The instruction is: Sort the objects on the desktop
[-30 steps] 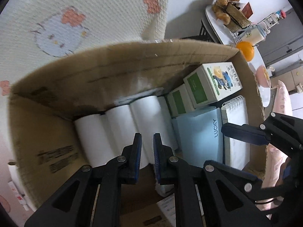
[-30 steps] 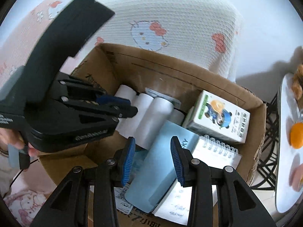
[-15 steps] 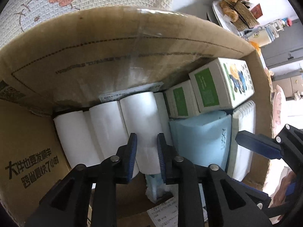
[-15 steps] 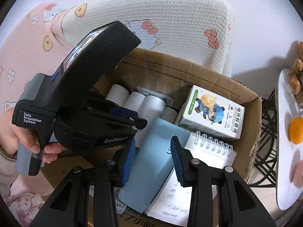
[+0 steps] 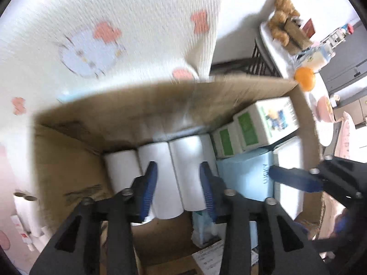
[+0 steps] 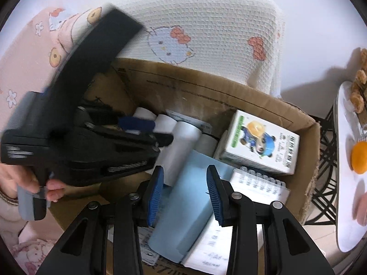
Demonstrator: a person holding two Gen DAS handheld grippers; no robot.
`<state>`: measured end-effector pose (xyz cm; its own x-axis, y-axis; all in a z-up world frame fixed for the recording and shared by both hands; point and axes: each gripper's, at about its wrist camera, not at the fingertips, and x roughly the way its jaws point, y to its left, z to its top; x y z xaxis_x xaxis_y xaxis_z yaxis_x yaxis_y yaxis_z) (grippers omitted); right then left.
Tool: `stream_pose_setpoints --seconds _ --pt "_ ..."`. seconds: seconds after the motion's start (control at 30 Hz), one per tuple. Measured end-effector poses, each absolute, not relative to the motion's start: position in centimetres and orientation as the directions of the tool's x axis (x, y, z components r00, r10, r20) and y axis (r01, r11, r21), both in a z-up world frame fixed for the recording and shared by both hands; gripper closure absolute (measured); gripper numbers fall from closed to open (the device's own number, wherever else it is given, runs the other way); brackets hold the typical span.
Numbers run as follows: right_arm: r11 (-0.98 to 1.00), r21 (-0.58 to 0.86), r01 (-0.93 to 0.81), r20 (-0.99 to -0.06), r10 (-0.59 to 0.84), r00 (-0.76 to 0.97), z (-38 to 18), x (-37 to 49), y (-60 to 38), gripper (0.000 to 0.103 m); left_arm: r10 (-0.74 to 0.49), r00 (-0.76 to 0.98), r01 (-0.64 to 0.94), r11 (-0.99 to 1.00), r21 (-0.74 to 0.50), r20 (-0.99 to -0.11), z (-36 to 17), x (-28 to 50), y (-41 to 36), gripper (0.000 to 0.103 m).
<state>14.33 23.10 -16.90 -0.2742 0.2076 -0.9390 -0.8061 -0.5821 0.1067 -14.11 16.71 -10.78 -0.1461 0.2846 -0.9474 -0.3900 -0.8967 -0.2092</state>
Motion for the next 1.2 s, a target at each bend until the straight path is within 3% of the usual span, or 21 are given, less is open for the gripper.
stream_pose_setpoints --seconds 0.37,0.63,0.87,0.97,1.07,1.2 --pt "-0.634 0.123 -0.763 -0.93 0.195 -0.312 -15.9 11.0 21.2 0.068 0.33 -0.385 -0.416 -0.896 -0.157 -0.862 -6.1 -10.7 13.2 0.057" --pt "-0.683 -0.037 -0.729 -0.91 0.325 -0.258 -14.0 8.0 18.2 0.068 0.376 -0.479 -0.366 -0.907 -0.209 -0.793 -4.8 -8.5 8.9 0.056" --pt "-0.728 -0.074 -0.681 -0.911 0.327 -0.251 -13.8 4.9 16.4 0.068 0.353 -0.623 -0.317 -0.93 -0.187 -0.698 -2.8 -5.0 3.9 0.055" --pt "-0.77 -0.1 -0.63 -0.898 0.342 -0.276 -13.4 3.5 15.3 0.068 0.317 -0.687 -0.288 -0.945 -0.156 -0.654 -1.8 -3.3 1.6 0.054" --pt "-0.79 -0.101 -0.604 -0.88 0.354 -0.316 -12.6 2.1 14.2 0.068 0.214 -0.758 -0.211 -0.974 -0.08 -0.616 -1.2 -1.4 -0.8 0.045" --pt "-0.819 -0.085 -0.567 -0.859 0.348 -0.375 -11.4 0.4 12.8 0.068 0.14 -0.79 -0.134 -0.989 -0.056 -0.597 -0.9 0.0 -3.8 0.044"
